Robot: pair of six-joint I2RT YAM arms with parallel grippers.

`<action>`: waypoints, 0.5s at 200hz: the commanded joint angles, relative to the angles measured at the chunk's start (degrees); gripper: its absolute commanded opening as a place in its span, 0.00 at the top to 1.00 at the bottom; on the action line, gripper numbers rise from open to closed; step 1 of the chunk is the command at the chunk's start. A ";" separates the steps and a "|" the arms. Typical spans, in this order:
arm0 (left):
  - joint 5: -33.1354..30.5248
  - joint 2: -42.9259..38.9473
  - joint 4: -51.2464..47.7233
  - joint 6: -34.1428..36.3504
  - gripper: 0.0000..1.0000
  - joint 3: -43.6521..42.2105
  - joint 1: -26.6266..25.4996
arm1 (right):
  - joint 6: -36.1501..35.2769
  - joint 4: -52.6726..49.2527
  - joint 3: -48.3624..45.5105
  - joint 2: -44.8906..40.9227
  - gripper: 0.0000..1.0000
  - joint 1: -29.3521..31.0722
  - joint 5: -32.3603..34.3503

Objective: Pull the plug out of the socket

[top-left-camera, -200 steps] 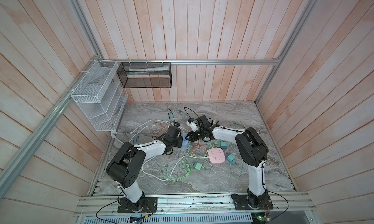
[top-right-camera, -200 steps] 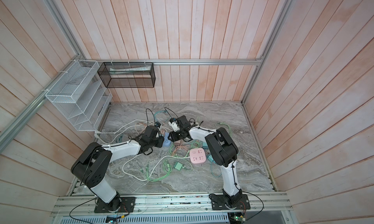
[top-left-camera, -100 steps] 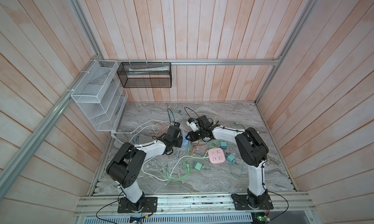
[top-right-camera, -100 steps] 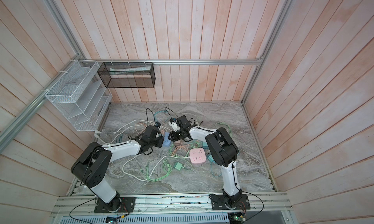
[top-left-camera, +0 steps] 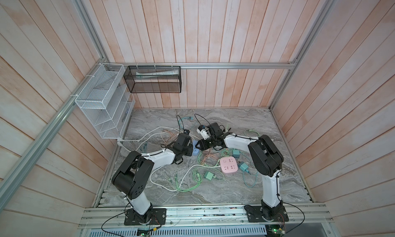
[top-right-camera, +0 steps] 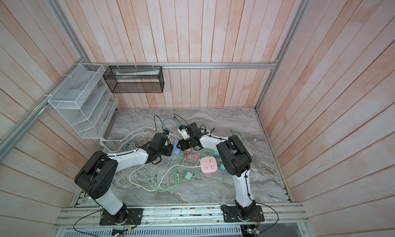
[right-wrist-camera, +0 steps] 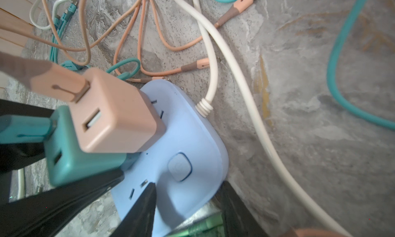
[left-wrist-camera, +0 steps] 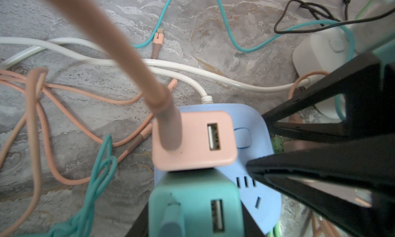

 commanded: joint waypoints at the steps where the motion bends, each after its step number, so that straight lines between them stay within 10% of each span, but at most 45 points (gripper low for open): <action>1: 4.22 -2.85 5.13 -1.86 0.71 -0.08 -0.51 | -1.04 -5.73 -0.58 3.61 0.48 0.75 2.12; 100: -3.58 -3.15 2.01 1.82 0.72 1.17 -4.47 | -0.95 -6.46 -3.20 3.57 0.52 1.28 7.73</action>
